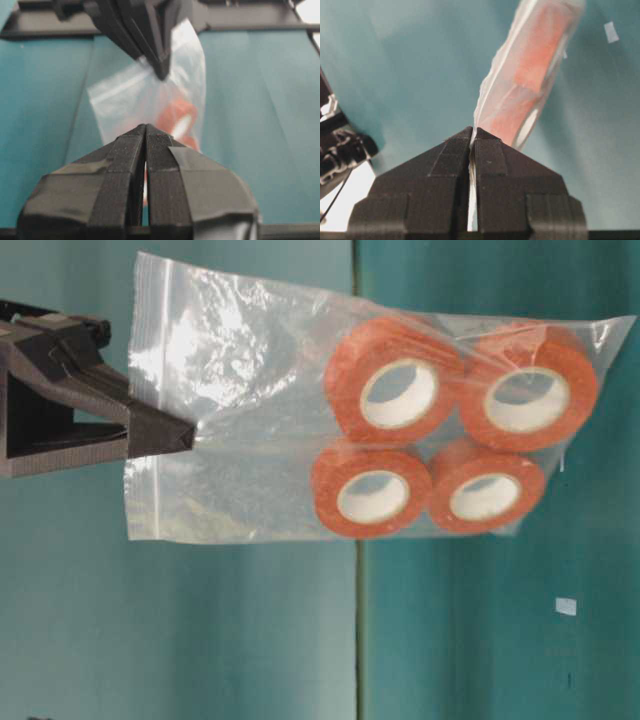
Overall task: Hand over the clear zip bag and make it stand upright.
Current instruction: 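Lift the bag with the right gripper and swing it upright, then hold the bag hanging vertically with the right gripper over center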
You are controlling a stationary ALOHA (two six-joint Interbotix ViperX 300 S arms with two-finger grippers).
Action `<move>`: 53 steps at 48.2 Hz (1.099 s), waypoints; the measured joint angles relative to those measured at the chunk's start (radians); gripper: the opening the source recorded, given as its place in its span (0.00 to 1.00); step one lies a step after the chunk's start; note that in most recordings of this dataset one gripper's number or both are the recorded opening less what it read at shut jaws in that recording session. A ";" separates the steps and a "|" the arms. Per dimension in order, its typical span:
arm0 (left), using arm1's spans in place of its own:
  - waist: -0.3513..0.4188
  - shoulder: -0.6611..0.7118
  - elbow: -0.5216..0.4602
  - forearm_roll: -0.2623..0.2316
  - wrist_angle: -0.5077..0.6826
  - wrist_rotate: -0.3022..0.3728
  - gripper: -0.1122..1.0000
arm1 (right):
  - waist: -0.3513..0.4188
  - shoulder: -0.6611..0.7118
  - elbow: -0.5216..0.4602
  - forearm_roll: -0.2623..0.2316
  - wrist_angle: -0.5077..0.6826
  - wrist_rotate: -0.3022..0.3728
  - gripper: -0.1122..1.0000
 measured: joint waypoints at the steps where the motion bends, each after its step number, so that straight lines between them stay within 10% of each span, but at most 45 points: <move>1: -0.003 0.000 0.000 0.000 0.005 -0.002 0.09 | 0.000 0.002 -0.002 0.000 0.002 -0.002 0.11; 40: 0.035 0.063 -0.037 0.000 0.005 -0.107 0.10 | 0.012 0.028 -0.038 -0.072 0.106 -0.121 0.11; 53: 0.037 0.063 -0.037 0.000 0.000 -0.114 0.59 | 0.017 0.041 -0.052 -0.089 0.118 -0.244 0.11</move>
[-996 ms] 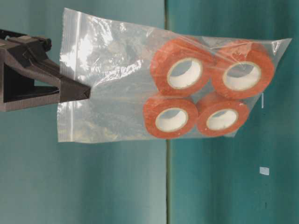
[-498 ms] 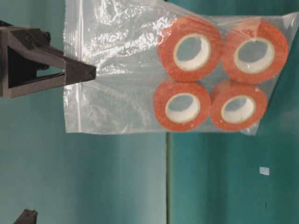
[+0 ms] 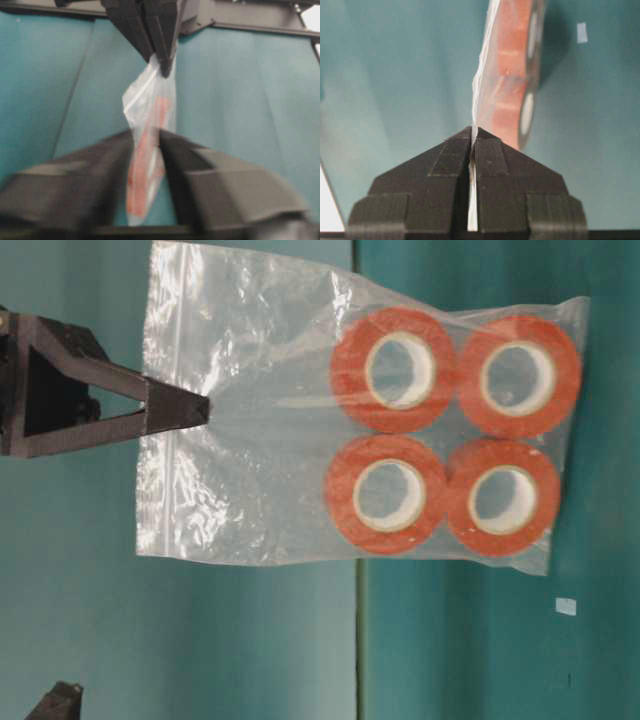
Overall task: Hand over the clear zip bag and make it stand upright.
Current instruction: 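Hold the bag hanging vertically with the right gripper over center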
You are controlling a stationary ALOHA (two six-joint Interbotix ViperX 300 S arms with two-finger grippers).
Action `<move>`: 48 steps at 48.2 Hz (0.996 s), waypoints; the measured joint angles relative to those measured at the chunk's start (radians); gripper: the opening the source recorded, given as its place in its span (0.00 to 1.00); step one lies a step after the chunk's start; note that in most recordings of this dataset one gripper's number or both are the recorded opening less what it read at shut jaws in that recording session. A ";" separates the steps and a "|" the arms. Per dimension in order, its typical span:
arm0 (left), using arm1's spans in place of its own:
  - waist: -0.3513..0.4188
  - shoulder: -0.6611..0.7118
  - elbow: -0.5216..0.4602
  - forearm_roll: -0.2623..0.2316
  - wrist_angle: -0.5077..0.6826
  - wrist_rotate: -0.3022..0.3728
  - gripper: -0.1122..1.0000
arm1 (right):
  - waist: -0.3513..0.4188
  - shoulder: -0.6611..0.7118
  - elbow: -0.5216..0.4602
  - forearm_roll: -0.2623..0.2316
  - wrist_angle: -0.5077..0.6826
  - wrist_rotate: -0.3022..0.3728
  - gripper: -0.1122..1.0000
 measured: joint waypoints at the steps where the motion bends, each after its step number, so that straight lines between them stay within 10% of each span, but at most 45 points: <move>1: -0.002 0.000 -0.002 0.000 0.000 0.000 0.65 | 0.000 0.000 0.000 -0.003 0.000 -0.014 0.11; 8: 0.000 -0.002 0.003 -0.002 0.015 0.026 0.94 | 0.002 0.006 0.000 -0.031 0.000 -0.080 0.11; 48: 0.005 -0.081 0.034 0.000 0.121 0.106 0.88 | 0.012 0.012 -0.018 -0.086 -0.014 -0.255 0.11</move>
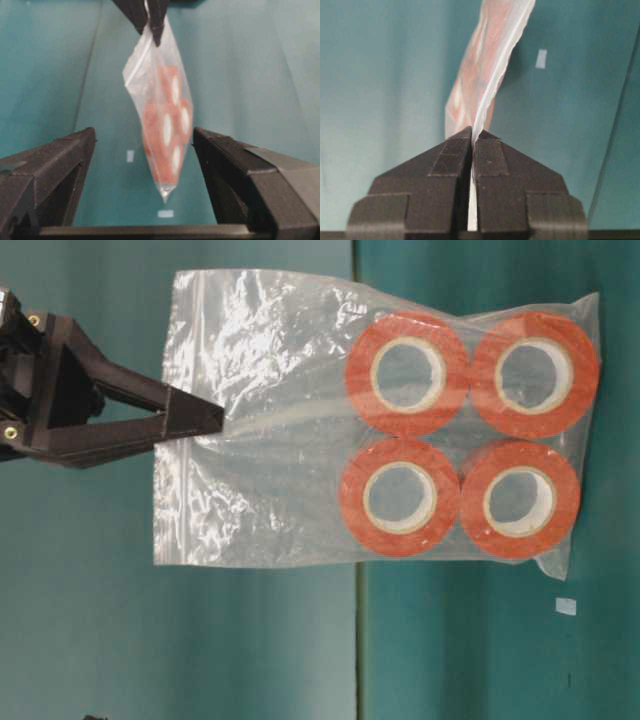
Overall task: Hand over the clear zip bag and make it stand upright.
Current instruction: 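Hold the bag hanging vertically with the right gripper over center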
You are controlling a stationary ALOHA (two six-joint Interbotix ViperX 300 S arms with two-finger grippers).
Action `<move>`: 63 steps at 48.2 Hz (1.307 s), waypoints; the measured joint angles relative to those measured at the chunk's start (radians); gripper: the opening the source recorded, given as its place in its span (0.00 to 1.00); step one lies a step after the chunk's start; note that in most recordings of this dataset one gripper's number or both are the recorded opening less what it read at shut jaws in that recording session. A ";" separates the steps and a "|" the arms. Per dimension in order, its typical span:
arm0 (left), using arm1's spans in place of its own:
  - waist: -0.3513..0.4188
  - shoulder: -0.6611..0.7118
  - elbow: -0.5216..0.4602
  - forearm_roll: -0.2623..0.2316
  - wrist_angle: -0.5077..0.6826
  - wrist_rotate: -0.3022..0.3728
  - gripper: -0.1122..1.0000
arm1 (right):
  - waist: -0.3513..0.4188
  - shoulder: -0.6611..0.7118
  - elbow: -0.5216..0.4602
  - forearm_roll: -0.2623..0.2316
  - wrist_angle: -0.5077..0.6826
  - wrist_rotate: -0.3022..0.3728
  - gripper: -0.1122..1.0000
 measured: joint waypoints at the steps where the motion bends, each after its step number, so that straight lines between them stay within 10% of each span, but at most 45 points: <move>1: 0.002 0.002 0.000 0.000 0.000 0.000 0.88 | 0.002 0.000 -0.002 0.000 0.000 -0.003 0.11; 63: 0.005 0.021 0.017 0.000 0.000 0.000 0.87 | 0.049 0.014 0.009 -0.014 -0.031 -0.156 0.11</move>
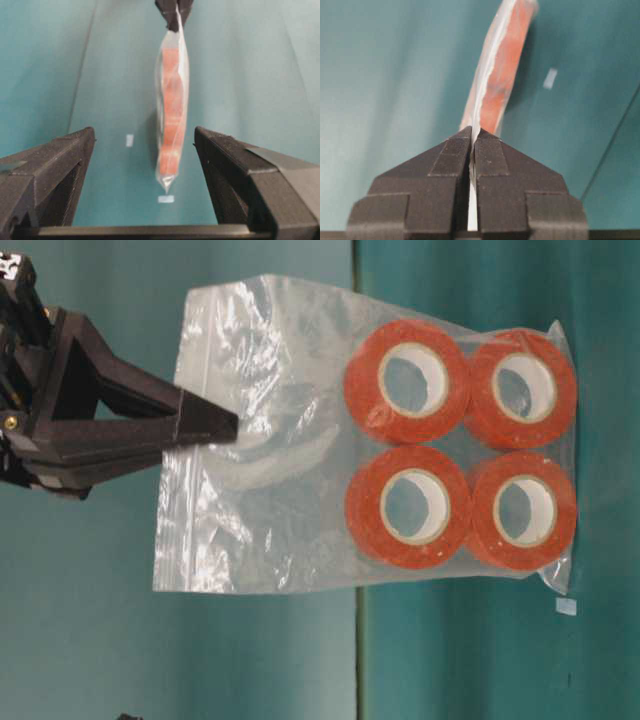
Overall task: Hand over the clear zip bag and make it stand upright.
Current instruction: 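Hold the bag hanging vertically with the right gripper over center, then move the open left gripper to the bag's bottom edge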
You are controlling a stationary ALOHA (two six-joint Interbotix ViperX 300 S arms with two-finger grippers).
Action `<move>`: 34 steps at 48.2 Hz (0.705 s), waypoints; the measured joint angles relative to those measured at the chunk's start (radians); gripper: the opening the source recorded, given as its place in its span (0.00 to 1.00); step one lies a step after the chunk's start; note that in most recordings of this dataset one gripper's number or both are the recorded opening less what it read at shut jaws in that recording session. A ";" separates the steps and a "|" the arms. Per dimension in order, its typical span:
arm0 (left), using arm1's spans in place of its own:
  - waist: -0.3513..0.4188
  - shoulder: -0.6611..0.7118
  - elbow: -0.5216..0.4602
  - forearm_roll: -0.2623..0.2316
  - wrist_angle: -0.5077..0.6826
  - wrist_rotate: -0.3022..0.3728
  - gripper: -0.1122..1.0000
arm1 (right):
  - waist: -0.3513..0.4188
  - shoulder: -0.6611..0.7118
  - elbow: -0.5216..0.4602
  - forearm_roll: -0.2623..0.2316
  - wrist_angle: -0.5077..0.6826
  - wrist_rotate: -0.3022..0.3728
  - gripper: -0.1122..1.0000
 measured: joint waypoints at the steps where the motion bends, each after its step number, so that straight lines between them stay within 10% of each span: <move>1: 0.000 0.000 0.002 0.000 0.002 -0.002 0.87 | 0.000 -0.002 0.000 0.000 -0.002 0.000 0.11; 34: -0.035 0.218 0.074 0.000 -0.210 -0.095 0.91 | 0.003 -0.002 0.041 -0.040 -0.051 0.057 0.11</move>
